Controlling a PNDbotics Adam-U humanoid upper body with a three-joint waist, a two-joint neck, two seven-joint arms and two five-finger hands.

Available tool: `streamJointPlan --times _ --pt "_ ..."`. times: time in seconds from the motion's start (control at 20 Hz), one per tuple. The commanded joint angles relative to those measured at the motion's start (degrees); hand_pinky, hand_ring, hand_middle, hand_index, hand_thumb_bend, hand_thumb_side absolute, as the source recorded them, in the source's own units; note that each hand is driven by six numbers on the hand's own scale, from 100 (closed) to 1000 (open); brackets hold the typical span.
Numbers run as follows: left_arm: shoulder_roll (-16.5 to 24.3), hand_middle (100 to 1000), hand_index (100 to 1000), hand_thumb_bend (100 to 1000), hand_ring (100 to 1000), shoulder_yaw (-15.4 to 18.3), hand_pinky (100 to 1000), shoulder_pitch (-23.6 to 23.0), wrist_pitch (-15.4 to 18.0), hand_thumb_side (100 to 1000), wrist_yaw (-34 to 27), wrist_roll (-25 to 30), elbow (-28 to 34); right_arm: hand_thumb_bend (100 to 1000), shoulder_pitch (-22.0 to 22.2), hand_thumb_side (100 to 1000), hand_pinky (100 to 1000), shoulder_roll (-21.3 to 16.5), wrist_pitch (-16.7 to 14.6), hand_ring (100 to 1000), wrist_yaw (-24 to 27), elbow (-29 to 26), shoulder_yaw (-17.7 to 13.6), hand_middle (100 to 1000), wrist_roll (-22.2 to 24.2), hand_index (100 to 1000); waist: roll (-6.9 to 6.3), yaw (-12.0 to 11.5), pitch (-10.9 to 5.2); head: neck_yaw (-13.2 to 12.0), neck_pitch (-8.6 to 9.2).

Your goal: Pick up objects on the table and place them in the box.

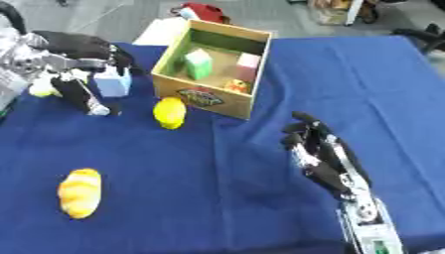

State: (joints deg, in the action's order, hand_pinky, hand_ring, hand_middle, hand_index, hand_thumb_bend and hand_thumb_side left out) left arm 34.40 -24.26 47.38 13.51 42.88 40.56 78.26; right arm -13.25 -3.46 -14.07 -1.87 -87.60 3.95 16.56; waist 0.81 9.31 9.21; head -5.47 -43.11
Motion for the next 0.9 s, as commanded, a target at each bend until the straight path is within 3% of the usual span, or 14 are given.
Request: streamJointPlan --times 0.05,0.7,0.9 --pt "-2.26 770 914 347 738 -0.51 787 1.99 0.9 266 2.21 -1.66 -3.46 100 -0.53 420 642 -0.46 -0.07 646 -0.03 -0.57 0.07 664 0.02 892 -0.17 0.17 -1.3 -0.19 -0.12" --pt "-11.52 771 903 436 734 0.58 775 3.64 3.88 299 18.11 -6.68 -16.09 100 -0.49 420 643 0.0 -0.03 646 0.17 -0.6 0.14 663 0.14 892 0.18 0.9 -1.14 -1.18 0.0" --pt "-12.48 644 808 383 612 1.98 690 3.68 3.28 279 24.54 -12.32 -18.14 100 -0.52 420 643 0.08 -0.02 646 0.18 -0.6 0.16 663 0.18 892 0.19 0.93 -1.04 -1.31 0.16"
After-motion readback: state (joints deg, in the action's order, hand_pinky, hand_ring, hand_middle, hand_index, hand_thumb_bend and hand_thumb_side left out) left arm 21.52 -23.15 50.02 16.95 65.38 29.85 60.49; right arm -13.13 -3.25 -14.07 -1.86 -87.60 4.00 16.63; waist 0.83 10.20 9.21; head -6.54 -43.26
